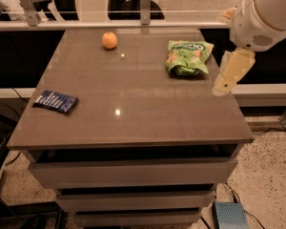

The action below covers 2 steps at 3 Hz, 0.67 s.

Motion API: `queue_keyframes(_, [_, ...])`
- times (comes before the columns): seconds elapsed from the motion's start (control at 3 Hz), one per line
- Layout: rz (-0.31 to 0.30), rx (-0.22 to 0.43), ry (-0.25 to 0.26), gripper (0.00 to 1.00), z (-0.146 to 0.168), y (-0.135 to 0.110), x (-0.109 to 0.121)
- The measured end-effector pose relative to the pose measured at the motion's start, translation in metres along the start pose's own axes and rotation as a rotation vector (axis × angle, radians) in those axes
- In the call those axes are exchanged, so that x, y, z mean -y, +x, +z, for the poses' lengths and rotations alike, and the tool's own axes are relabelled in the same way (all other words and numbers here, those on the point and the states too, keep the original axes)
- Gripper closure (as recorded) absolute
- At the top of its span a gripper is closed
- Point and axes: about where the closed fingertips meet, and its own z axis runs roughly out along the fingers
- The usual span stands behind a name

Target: Pick green rice chip bag

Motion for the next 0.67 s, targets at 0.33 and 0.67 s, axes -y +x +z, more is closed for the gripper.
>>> queue_keyframes(0.33, [-0.003, 0.053, 0.002, 0.00, 0.041, -0.016, 0.034])
queue_keyframes(0.67, [0.012, 0.087, -0.015, 0.00, 0.080, -0.028, 0.060])
